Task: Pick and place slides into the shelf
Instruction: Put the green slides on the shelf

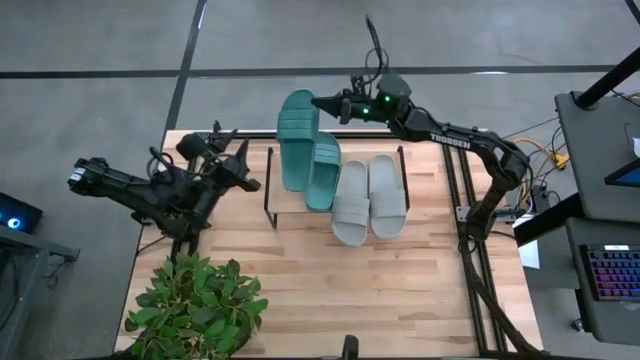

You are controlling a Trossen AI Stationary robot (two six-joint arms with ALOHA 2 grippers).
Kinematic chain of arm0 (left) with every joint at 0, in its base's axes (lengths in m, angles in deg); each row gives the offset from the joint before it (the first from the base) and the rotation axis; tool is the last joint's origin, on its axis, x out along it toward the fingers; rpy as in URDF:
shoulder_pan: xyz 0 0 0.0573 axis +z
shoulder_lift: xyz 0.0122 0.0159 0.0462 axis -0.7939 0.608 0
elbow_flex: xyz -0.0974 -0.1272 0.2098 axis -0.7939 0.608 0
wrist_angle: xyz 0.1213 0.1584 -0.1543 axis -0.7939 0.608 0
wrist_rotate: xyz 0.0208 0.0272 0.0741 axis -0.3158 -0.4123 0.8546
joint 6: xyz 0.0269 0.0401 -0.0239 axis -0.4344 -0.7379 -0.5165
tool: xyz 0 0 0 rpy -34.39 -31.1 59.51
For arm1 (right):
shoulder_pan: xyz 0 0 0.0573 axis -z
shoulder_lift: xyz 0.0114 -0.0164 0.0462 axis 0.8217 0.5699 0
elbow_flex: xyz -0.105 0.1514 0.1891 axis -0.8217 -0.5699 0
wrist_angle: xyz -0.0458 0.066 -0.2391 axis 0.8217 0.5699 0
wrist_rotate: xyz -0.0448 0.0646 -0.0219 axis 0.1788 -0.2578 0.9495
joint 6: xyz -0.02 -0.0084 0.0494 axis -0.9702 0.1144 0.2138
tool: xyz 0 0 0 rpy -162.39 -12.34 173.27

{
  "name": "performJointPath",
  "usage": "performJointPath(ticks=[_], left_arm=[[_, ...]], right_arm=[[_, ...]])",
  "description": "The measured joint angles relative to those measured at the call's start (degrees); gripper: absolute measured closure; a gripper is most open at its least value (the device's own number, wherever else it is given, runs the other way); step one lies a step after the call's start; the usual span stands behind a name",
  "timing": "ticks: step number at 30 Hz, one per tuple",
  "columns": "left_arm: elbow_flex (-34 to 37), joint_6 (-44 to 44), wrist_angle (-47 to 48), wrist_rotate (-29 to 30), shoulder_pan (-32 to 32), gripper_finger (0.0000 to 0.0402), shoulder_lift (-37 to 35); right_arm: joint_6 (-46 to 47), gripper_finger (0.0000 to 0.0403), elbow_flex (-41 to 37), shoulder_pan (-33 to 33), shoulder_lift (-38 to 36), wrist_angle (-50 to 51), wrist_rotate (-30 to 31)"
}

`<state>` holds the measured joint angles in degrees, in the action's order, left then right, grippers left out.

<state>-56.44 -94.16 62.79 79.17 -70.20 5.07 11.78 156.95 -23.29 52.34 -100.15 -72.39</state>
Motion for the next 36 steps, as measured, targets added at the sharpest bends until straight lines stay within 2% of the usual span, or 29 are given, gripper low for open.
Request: performJointPath(ticks=[9, 16, 22, 31, 36], left_arm=[[0.0, 0.0, 0.0, -1.0, 0.0, 0.0264, 1.0], [0.0, -2.1, 0.0, -1.7, -0.5, 0.0264, 6.1], [0.0, -3.3, 0.0, -1.9, -2.8, 0.0264, 11.4], [-0.4, -3.2, -0.2, -1.5, -9.4, 0.0264, 14.5], [-0.3, -3.4, 0.7, -1.6, -10.1, 0.0264, 18.3]], right_arm=[[-0.5, 0.0375, -1.2, -2.5, 0.3, -1.8, 2.6], [-0.8, 0.0375, -0.3, -1.9, 0.3, -2.1, 2.7], [-0.7, 0.0375, 1.6, -0.5, 0.3, -2.5, 3.1], [0.1, 0.0375, 2.9, 1.1, 0.3, -2.7, 3.1], [0.6, 0.0375, 2.9, 1.1, 0.3, -4.7, 3.9]])
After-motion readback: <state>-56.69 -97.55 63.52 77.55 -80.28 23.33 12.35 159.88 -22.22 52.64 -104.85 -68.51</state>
